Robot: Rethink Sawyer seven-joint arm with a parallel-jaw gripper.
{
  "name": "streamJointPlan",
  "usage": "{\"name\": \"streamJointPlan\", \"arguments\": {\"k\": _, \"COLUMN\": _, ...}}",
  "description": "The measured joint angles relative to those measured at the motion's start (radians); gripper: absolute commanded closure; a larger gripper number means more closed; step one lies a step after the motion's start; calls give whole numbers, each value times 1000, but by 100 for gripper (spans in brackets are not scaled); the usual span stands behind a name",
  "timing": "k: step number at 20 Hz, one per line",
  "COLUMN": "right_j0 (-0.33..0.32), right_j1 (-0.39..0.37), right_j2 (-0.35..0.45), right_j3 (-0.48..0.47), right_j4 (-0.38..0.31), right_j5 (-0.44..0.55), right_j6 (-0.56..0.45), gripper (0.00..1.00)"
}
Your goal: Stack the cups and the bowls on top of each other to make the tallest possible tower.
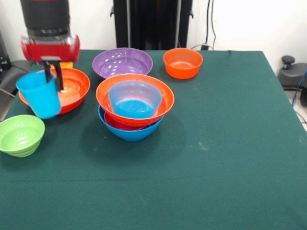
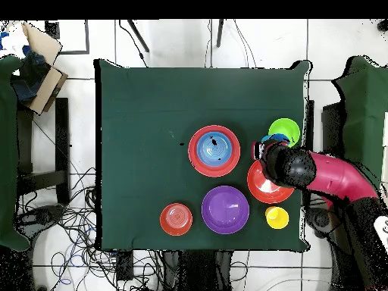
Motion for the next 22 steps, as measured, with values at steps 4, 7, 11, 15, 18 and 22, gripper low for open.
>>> {"name": "streamJointPlan", "arguments": {"k": 4, "right_j0": -1, "right_j1": -67, "right_j2": 3, "right_j3": 0, "right_j4": 51, "right_j5": 83, "right_j6": 0, "gripper": 100}}
{"name": "streamJointPlan", "arguments": {"k": 7, "right_j0": -1, "right_j1": -112, "right_j2": 6, "right_j3": -4, "right_j4": 84, "right_j5": 143, "right_j6": 0, "gripper": 100}}
{"name": "streamJointPlan", "arguments": {"k": 11, "right_j0": -1, "right_j1": -142, "right_j2": 10, "right_j3": -15, "right_j4": 109, "right_j5": 194, "right_j6": 0, "gripper": 100}}
{"name": "streamJointPlan", "arguments": {"k": 15, "right_j0": 0, "right_j1": -162, "right_j2": 14, "right_j3": -25, "right_j4": 129, "right_j5": 232, "right_j6": 0, "gripper": 100}}
{"name": "streamJointPlan", "arguments": {"k": 18, "right_j0": 3, "right_j1": -174, "right_j2": 14, "right_j3": -37, "right_j4": 139, "right_j5": 261, "right_j6": 0, "gripper": 100}}
{"name": "streamJointPlan", "arguments": {"k": 22, "right_j0": 14, "right_j1": -179, "right_j2": 14, "right_j3": -60, "right_j4": 138, "right_j5": 272, "right_j6": 0, "gripper": 100}}
